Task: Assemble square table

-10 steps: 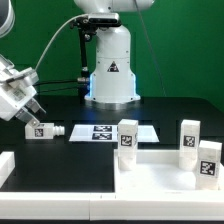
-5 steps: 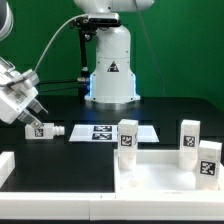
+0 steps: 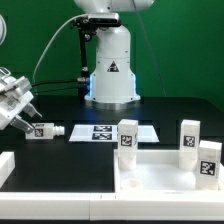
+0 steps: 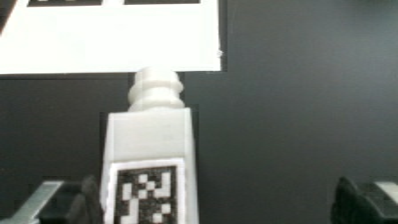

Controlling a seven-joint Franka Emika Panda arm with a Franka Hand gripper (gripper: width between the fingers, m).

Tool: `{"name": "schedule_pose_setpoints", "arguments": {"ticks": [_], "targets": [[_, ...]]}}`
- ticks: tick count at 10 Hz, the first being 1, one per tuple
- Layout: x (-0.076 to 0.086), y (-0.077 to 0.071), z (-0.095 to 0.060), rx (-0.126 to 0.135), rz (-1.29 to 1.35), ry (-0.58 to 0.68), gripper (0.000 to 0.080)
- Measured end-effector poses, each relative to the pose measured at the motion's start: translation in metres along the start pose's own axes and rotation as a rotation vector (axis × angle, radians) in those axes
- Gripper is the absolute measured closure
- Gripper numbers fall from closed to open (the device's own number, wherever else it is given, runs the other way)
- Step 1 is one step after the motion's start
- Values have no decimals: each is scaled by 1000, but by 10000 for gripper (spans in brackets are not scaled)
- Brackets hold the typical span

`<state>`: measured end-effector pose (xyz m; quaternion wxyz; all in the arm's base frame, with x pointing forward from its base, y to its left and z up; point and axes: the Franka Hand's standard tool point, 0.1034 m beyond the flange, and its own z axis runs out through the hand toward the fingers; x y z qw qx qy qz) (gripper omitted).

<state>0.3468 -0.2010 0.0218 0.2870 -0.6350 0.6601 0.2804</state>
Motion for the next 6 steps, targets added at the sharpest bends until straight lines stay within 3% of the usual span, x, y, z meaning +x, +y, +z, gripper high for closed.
{"name": "schedule_pose_setpoints", "arguments": {"ticks": [2, 6], "targets": [[0, 12, 6, -4, 23, -12, 150], [2, 19, 12, -16, 40, -22, 150]]}}
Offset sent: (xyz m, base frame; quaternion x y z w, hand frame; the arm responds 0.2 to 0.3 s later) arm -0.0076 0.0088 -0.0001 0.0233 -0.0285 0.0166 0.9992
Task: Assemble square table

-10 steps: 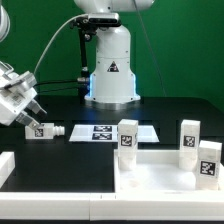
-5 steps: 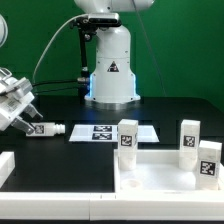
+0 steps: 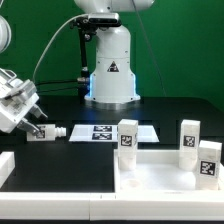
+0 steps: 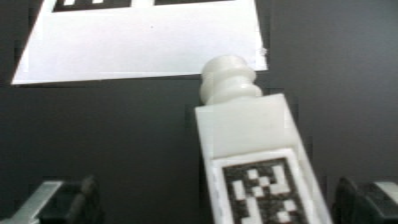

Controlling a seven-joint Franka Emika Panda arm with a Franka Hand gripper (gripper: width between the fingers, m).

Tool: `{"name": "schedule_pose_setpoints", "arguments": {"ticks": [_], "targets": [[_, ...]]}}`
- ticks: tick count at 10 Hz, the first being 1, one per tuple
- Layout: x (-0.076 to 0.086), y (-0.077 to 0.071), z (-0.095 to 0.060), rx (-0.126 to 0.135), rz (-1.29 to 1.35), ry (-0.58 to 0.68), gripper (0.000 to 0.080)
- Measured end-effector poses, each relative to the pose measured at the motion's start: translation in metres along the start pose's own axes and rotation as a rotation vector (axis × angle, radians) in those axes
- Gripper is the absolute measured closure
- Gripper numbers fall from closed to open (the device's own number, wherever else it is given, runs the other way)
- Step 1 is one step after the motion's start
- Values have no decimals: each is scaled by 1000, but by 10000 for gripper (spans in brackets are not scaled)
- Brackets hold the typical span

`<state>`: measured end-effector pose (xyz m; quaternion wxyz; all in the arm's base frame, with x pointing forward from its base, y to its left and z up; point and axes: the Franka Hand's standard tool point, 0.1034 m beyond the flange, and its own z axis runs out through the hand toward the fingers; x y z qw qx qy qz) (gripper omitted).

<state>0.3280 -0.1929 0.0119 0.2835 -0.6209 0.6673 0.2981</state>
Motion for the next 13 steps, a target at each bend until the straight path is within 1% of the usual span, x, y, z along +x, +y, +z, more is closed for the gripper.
{"name": "schedule_pose_setpoints", "arguments": {"ticks": [1, 2, 3, 4, 6, 7, 8, 9, 10, 11, 12, 13], "targets": [[1, 2, 4, -7, 4, -1, 150], [0, 0, 7, -14, 0, 3, 150], [-2, -7, 10, -22, -8, 10, 150], [-4, -13, 12, -25, -8, 13, 150], [-4, -13, 12, -26, -10, 13, 150], [-4, -13, 12, -25, -10, 13, 298], [-4, -13, 12, -25, -10, 13, 298], [-6, -15, 11, -29, -8, 15, 470], [-18, -28, 7, -25, -32, 22, 521], [-33, -47, 1, -15, -64, 51, 521], [-57, -71, -9, -3, -124, 66, 521], [-75, -92, -18, 3, -170, 96, 521]]}}
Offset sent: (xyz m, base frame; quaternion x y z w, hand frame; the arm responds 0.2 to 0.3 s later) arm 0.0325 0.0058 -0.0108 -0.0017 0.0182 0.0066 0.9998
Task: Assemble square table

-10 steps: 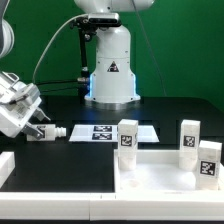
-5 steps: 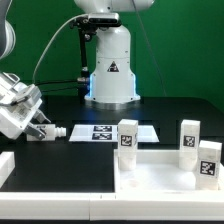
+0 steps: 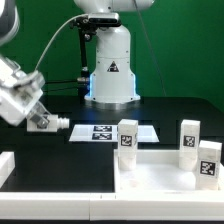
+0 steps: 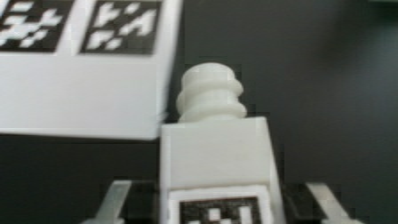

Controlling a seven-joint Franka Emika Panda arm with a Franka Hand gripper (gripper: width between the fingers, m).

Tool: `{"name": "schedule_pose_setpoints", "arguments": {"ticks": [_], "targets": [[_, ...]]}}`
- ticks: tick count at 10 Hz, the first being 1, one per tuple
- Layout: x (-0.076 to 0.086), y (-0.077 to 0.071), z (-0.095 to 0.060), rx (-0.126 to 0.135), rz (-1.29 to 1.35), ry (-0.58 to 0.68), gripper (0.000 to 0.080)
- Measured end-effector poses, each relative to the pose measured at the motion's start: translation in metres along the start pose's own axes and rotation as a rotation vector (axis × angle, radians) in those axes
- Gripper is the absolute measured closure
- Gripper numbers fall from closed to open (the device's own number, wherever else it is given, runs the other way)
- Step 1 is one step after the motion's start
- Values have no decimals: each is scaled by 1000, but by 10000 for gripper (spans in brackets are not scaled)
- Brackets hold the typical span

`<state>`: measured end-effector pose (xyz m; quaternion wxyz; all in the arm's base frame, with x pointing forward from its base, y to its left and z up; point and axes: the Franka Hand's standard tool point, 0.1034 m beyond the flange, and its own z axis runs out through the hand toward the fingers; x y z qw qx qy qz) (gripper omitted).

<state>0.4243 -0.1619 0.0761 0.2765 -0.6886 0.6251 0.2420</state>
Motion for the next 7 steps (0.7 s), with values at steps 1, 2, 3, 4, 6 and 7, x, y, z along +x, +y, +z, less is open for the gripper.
{"name": "schedule_pose_setpoints", "arguments": {"ticks": [1, 2, 3, 4, 6, 7], "targets": [[-11, -20, -10, -12, -73, 85, 521], [-15, -25, -10, -19, -110, 170, 521], [-13, -23, -7, -15, -111, 228, 521], [-13, -25, -5, -12, -118, 264, 520], [-24, -59, -5, 4, -139, 394, 518], [-38, -89, -7, 19, -181, 417, 518]]}}
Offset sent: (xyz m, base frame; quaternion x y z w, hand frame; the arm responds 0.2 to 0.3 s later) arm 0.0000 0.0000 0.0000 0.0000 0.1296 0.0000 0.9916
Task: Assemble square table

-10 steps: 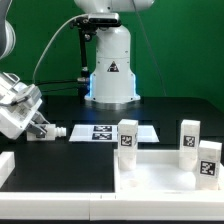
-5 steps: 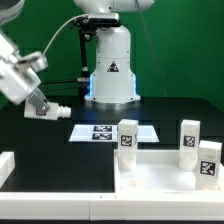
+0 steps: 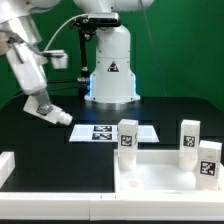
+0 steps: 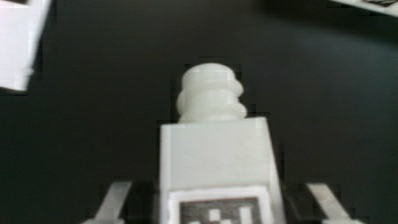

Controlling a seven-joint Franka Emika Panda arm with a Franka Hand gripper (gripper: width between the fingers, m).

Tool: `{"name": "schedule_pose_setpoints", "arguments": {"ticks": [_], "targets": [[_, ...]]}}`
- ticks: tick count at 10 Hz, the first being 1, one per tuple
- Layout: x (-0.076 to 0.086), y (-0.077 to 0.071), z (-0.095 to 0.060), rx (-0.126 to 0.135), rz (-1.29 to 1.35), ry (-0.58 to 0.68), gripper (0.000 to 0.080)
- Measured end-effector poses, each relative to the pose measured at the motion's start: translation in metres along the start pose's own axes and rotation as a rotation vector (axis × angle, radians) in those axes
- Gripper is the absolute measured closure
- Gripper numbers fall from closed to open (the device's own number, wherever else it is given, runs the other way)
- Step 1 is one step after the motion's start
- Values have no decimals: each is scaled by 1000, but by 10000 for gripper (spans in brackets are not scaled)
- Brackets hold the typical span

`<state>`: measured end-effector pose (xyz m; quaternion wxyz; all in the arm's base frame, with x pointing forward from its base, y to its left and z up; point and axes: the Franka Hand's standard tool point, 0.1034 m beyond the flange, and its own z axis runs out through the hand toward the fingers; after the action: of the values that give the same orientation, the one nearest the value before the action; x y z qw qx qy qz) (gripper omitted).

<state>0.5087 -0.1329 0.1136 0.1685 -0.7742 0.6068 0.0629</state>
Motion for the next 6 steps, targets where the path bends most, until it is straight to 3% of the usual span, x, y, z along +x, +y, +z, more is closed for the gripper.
{"name": "schedule_pose_setpoints", "arguments": {"ticks": [2, 3, 4, 6], "targets": [[-11, -58, -10, 9, -101, 122, 518], [-21, -67, -8, 10, -107, 122, 518], [-19, -72, -7, 38, -95, 196, 518], [-30, -78, 2, 74, -97, 311, 518]]}}
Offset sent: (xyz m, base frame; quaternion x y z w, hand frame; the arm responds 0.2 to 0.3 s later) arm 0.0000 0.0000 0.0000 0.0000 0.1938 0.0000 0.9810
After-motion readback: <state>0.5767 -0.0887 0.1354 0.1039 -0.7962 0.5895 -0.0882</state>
